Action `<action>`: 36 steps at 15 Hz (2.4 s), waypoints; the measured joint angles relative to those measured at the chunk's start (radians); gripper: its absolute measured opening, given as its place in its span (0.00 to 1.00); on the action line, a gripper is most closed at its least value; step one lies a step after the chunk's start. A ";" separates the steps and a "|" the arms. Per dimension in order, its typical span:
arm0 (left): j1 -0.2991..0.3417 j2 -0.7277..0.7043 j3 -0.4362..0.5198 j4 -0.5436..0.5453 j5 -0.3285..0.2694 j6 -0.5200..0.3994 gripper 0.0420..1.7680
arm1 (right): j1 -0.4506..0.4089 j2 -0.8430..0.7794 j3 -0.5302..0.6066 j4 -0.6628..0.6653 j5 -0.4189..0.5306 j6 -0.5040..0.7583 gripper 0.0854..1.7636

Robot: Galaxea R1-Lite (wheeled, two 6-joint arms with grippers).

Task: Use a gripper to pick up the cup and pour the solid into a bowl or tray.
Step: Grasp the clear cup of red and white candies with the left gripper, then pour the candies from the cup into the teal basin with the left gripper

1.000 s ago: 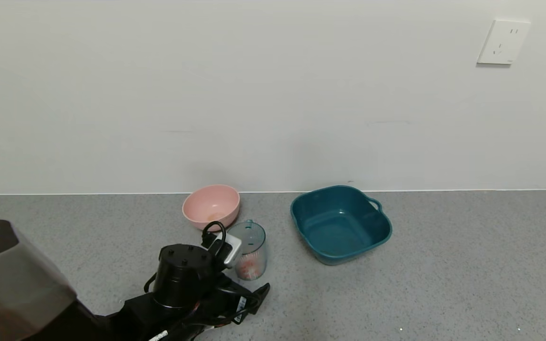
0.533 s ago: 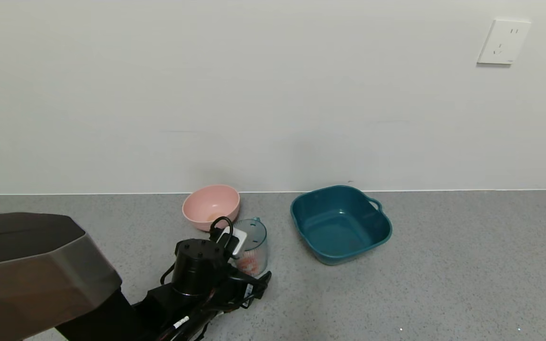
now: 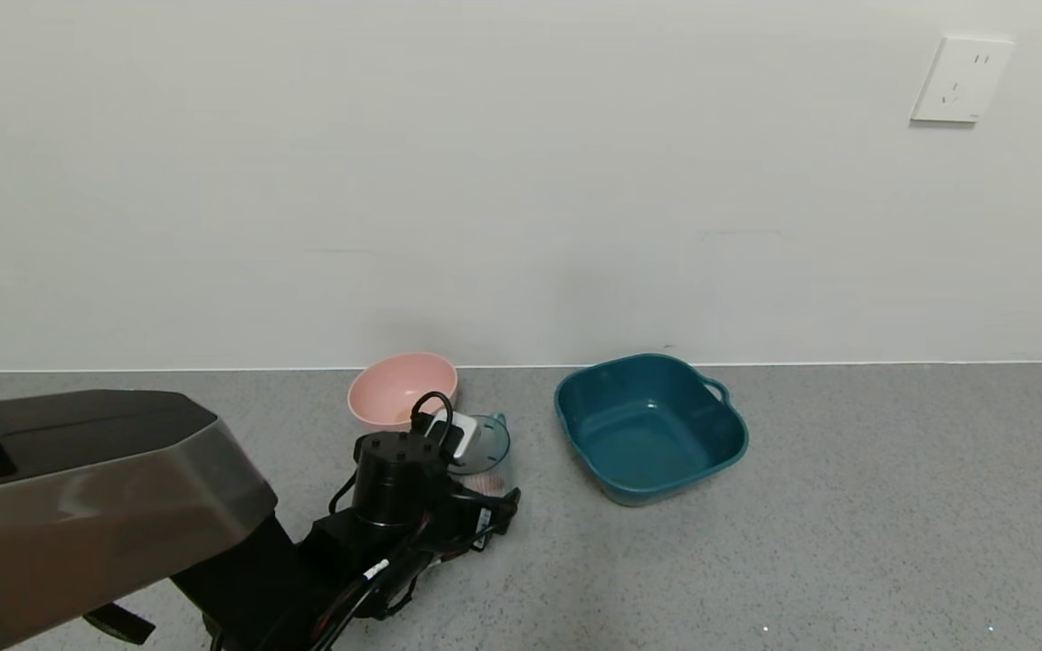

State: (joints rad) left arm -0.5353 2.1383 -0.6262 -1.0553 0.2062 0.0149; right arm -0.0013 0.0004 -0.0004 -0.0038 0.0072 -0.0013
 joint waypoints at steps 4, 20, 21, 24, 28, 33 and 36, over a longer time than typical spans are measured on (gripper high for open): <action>0.004 0.024 -0.043 0.003 -0.002 0.004 0.97 | 0.000 0.000 0.000 0.000 0.001 0.000 0.97; 0.015 -0.016 -0.071 0.079 0.001 0.065 0.73 | 0.001 0.000 0.000 0.000 0.002 0.000 0.97; 0.018 -0.034 -0.084 0.115 0.001 0.086 0.73 | 0.001 0.000 0.000 0.000 0.002 0.000 0.97; 0.019 -0.086 -0.142 0.222 0.000 0.154 0.73 | 0.001 0.000 0.000 0.000 0.002 0.000 0.97; 0.017 -0.130 -0.220 0.326 0.001 0.271 0.73 | 0.001 0.000 0.000 0.000 0.002 0.000 0.97; 0.010 -0.149 -0.319 0.396 0.061 0.455 0.73 | 0.001 0.000 0.000 0.000 0.002 0.000 0.97; -0.001 -0.151 -0.411 0.494 0.075 0.521 0.73 | 0.001 0.000 0.000 0.000 0.002 0.000 0.97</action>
State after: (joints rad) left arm -0.5364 1.9872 -1.0370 -0.5613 0.2813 0.5364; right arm 0.0000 0.0004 0.0000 -0.0043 0.0089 -0.0013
